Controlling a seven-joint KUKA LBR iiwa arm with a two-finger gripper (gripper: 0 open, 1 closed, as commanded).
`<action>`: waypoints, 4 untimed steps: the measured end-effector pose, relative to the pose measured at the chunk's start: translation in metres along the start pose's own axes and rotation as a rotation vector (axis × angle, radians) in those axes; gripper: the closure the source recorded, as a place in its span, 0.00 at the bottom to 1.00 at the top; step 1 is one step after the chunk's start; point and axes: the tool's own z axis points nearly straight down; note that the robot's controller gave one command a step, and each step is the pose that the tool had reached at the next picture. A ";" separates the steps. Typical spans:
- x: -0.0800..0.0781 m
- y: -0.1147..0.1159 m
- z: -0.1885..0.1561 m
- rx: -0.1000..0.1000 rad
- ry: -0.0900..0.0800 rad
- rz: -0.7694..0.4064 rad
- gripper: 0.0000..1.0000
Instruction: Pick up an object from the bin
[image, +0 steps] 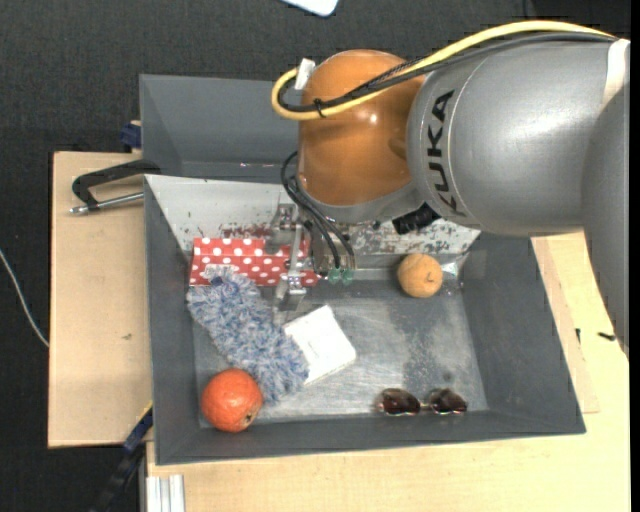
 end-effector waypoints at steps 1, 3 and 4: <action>0.037 0.027 0.071 0.005 0.009 0.299 0.00; 0.045 0.006 0.092 0.004 0.003 0.500 0.00; 0.043 0.036 0.144 0.001 0.003 0.696 0.00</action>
Offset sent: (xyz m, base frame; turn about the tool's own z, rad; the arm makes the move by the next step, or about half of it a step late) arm -0.0550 0.0401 -0.0585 0.4691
